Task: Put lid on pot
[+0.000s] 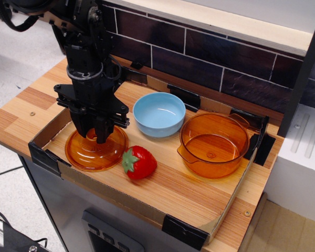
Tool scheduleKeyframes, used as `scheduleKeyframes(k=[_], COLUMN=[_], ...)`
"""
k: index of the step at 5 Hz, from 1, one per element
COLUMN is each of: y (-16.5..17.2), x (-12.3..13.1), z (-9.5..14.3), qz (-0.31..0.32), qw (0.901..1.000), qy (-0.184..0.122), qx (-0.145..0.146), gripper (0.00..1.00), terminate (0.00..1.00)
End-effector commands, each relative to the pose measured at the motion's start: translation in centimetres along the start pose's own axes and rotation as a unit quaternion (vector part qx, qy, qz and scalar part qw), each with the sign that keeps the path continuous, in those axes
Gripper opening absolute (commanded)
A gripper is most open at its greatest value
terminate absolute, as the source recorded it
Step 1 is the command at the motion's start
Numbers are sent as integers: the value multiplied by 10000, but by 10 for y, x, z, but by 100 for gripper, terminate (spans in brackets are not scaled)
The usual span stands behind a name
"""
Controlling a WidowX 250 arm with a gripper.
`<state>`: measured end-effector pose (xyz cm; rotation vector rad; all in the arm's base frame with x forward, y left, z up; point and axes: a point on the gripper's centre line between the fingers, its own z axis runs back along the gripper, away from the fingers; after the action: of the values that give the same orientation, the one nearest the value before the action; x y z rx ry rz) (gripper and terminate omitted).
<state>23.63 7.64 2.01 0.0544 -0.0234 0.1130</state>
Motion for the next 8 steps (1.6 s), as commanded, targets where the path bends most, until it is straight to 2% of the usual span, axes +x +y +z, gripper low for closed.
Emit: scheduleKeyframes(k=[1,2,3,4,6,8], y=[18,20,7,-18,-70,-111], x=[9,12,18,20,24,37], z=[63,88,109,118,115,96], qz=[352,503,649,730,693,698], qw=[9991,9985,9973,9968,9970,9968], qy=[-189,-184,-66,81,135,241], qx=[-124,-147,-333,-307,-327,-296], gripper=[0,0,0,0,0,0], terminate=[0,0,0,0,0,0])
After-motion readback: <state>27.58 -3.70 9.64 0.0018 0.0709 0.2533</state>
